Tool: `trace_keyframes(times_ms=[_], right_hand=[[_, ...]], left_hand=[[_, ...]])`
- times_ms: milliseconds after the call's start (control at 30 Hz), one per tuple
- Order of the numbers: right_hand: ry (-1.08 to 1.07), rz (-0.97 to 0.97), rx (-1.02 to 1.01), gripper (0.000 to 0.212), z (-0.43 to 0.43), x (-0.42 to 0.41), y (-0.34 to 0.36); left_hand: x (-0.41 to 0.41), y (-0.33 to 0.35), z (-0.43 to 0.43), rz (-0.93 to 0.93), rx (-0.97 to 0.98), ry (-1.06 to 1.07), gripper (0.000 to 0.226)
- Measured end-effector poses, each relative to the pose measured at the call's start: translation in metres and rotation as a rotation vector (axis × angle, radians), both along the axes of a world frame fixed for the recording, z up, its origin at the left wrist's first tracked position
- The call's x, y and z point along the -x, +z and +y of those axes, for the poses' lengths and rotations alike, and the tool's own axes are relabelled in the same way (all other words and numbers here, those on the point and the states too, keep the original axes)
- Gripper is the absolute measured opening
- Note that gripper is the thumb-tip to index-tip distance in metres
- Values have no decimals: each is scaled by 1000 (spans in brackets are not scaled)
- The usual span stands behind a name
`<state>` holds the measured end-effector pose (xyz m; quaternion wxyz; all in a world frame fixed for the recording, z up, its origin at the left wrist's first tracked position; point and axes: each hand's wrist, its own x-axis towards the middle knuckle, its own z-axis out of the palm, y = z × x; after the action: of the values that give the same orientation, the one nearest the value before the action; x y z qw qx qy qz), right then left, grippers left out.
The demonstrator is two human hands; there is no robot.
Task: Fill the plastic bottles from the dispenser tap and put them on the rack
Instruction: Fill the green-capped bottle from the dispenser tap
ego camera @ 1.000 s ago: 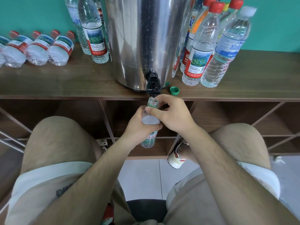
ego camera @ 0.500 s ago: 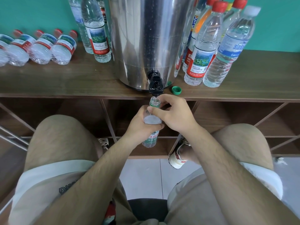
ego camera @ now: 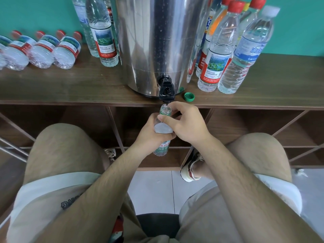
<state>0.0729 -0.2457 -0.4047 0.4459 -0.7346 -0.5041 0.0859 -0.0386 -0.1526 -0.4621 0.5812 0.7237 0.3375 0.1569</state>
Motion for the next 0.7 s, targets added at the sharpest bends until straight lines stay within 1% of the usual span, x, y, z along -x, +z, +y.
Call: trace_keyframes(times_ms=[267,533,700], right_hand=[[-24,-13,33,21,0,-1,-3],[-11,-2,77,21,0,-3,-3],[1,42,90,24,-1,-5,-5]], left_hand=[[-4,-3,-1,56,-9,-14,93],[-4,-6,-1,99,-84,-2,87],[-4,-9,1,128,-107,0,85]])
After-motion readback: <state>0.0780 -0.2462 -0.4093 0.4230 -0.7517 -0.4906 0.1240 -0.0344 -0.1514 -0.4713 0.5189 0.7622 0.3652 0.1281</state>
